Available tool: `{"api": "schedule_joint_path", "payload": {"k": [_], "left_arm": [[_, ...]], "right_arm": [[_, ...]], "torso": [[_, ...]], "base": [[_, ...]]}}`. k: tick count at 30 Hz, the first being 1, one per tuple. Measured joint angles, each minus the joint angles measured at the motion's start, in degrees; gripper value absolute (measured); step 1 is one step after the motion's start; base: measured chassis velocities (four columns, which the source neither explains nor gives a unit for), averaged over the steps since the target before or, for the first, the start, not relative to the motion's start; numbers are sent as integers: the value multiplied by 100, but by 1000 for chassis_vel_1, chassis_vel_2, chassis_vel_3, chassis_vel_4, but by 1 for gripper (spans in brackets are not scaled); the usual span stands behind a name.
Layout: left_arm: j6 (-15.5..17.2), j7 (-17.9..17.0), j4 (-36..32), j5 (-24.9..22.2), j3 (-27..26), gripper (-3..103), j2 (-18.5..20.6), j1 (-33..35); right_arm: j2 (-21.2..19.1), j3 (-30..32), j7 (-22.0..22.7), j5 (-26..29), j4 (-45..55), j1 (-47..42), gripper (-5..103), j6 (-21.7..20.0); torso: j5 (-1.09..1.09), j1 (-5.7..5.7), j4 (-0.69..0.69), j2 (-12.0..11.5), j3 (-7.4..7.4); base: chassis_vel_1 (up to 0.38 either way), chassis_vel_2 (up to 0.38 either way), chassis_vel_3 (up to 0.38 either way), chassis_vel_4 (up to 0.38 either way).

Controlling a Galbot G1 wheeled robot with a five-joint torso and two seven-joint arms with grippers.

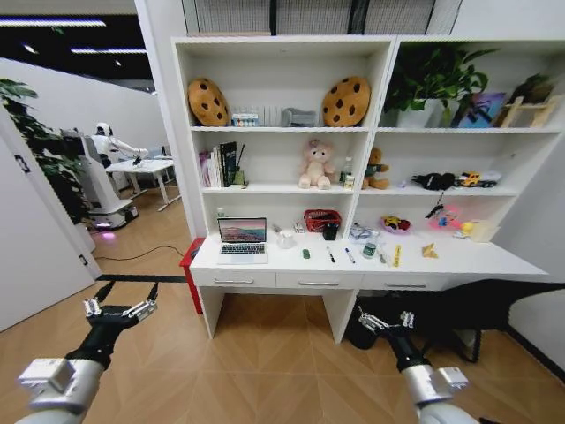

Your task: Organize the objects on the table.

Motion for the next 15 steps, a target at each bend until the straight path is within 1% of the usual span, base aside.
{"api": "schedule_joint_path", "payload": {"k": [7, 15], "left_arm": [[-40, 15, -17, -41, 30, 98, -97, -23], [-45, 25, -90, -31, 24, 98, -200, 27]], "right_arm": [[-7, 180, 72, -94, 60, -114, 100, -153], [104, 73, 61, -209, 129, -184, 100, -169]], "torso": [[-2, 0, 0, 0, 0], [-1, 0, 0, 0, 0]], "base": [[0, 0, 0, 0], [0, 0, 0, 0]]}}
